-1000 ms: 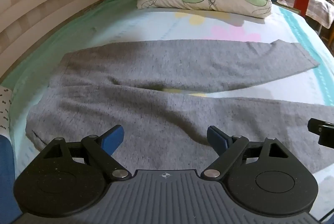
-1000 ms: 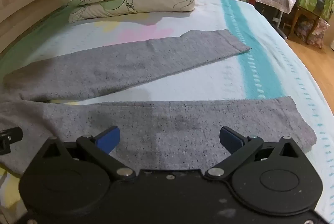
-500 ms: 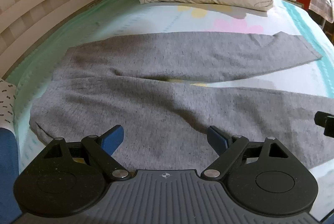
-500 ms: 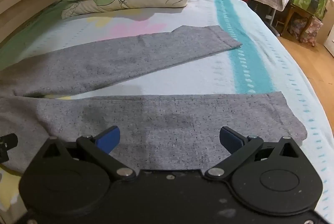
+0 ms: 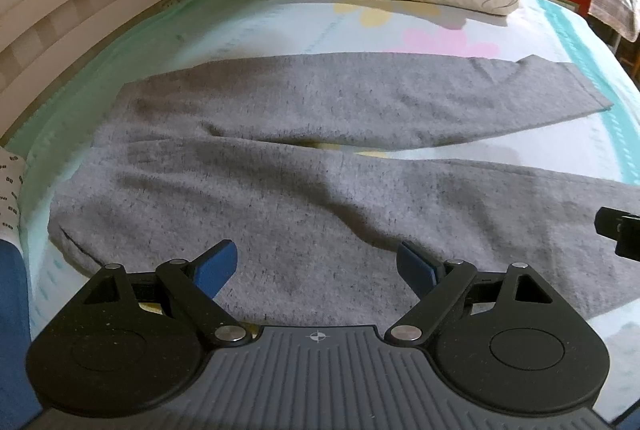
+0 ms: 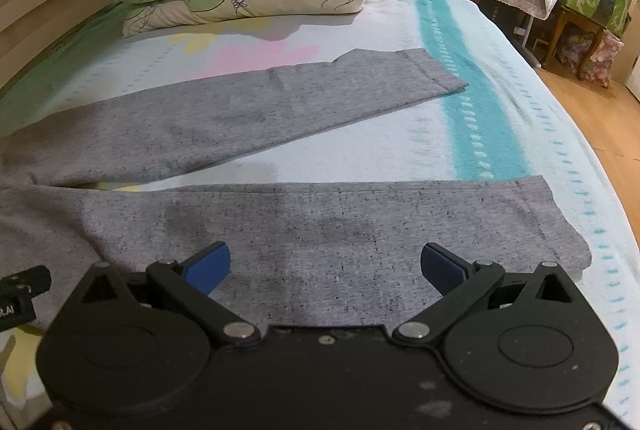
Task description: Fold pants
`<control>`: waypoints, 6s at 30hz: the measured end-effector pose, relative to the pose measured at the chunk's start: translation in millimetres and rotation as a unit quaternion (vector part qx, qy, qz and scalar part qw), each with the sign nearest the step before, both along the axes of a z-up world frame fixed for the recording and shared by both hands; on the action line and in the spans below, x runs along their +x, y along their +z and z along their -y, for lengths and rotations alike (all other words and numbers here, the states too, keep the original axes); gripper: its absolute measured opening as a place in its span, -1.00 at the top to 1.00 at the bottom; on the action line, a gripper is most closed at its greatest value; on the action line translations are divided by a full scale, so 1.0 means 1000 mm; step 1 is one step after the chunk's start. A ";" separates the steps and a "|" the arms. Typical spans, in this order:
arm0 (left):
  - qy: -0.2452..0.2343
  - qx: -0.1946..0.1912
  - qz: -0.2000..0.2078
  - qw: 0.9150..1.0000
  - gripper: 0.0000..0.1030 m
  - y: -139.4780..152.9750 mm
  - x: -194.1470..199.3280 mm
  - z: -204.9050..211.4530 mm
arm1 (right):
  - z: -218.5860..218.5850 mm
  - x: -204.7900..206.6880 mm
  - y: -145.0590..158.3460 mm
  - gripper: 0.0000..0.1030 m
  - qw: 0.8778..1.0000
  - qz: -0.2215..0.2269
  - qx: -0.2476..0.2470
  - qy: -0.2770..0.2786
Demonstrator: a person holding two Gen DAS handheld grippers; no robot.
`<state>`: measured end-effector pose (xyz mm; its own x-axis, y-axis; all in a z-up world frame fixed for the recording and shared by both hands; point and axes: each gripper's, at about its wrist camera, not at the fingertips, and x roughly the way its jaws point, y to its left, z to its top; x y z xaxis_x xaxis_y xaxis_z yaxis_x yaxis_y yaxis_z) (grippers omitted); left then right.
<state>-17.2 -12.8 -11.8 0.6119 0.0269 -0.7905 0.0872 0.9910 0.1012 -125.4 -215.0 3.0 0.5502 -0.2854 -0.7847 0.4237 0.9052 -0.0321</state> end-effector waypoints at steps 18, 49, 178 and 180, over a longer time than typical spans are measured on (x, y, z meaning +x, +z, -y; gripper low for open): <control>0.011 -0.014 -0.025 1.000 -0.69 -0.009 0.002 -0.009 | -0.009 0.004 -0.001 -1.00 1.000 -0.009 0.007 0.013; -0.019 -0.034 0.006 0.999 -0.33 -0.001 0.109 -0.005 | 0.072 0.095 0.004 -0.55 1.000 -0.003 0.027 -0.011; 0.002 -0.067 -0.028 0.997 0.79 -0.040 0.026 -0.047 | 0.075 0.142 -0.051 0.04 0.993 -0.100 -0.066 -0.011; 0.002 -0.066 -0.030 0.997 0.79 -0.040 0.028 -0.048 | 0.077 0.146 -0.063 0.22 0.989 -0.123 -0.077 -0.013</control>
<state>11.3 35.1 -51.4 0.5631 -0.0786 -0.8226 0.0860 0.9956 -0.0363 20.7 -292.1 -60.1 0.3382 -0.4230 -0.8407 0.4091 0.8706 -0.2735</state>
